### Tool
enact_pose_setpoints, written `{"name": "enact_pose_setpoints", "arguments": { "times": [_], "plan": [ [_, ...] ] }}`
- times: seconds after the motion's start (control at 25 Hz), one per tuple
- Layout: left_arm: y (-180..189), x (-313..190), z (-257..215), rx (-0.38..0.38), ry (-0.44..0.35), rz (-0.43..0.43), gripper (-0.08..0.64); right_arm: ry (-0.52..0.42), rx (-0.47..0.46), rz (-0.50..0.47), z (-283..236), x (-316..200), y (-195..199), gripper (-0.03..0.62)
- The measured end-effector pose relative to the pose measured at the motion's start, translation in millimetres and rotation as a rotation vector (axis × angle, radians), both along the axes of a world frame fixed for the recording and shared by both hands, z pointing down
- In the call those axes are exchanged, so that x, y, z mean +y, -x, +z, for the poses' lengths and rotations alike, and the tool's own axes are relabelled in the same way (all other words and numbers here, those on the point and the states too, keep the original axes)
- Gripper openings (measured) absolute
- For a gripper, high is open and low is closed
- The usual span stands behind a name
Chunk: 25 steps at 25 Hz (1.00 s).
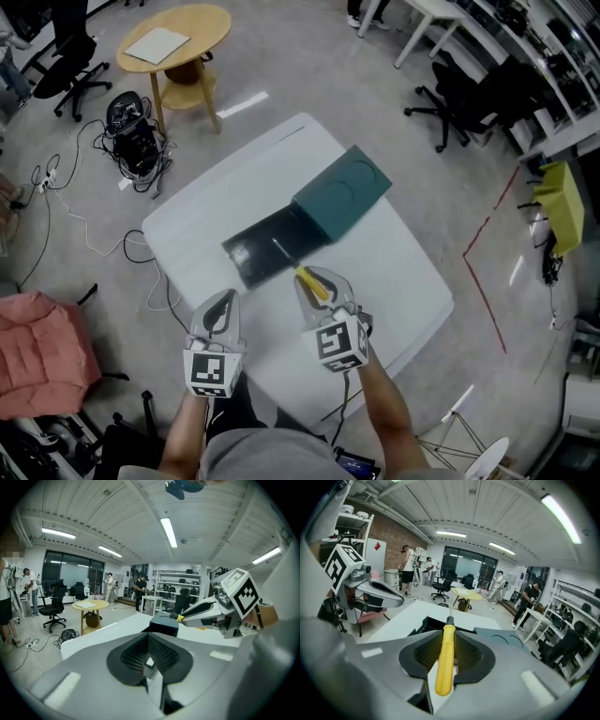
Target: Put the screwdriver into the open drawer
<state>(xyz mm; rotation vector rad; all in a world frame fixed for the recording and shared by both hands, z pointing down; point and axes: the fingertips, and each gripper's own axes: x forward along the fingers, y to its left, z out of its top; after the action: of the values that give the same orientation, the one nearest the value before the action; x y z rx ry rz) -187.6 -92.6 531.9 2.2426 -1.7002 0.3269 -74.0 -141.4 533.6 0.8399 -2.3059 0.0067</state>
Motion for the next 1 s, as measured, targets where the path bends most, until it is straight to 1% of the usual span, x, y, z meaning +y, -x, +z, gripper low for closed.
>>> {"name": "enact_pose_setpoints", "arguments": {
  "times": [0.28, 0.6, 0.76, 1.0],
  "plan": [
    [22.1, -14.9, 11.8, 0.023, -0.005, -0.050, 0.011, -0.009, 0.116, -0.126, 24.8, -16.9, 25.5, 0.081],
    [43.8, -26.9, 30.7, 0.037, 0.009, -0.091, 0.012, -0.009, 0.246, -0.299, 59.0, -27.0, 52.8, 0.081],
    [50.3, -29.7, 40.8, 0.044, 0.025, -0.108, 0.011, 0.004, 0.290, -0.364, 74.8, -29.2, 60.8, 0.081],
    [54.6, -37.7, 50.8, 0.053, 0.044, -0.132, 0.011, 0.044, 0.321, -0.432, 92.4, -31.4, 70.8, 0.081]
  ]
}}
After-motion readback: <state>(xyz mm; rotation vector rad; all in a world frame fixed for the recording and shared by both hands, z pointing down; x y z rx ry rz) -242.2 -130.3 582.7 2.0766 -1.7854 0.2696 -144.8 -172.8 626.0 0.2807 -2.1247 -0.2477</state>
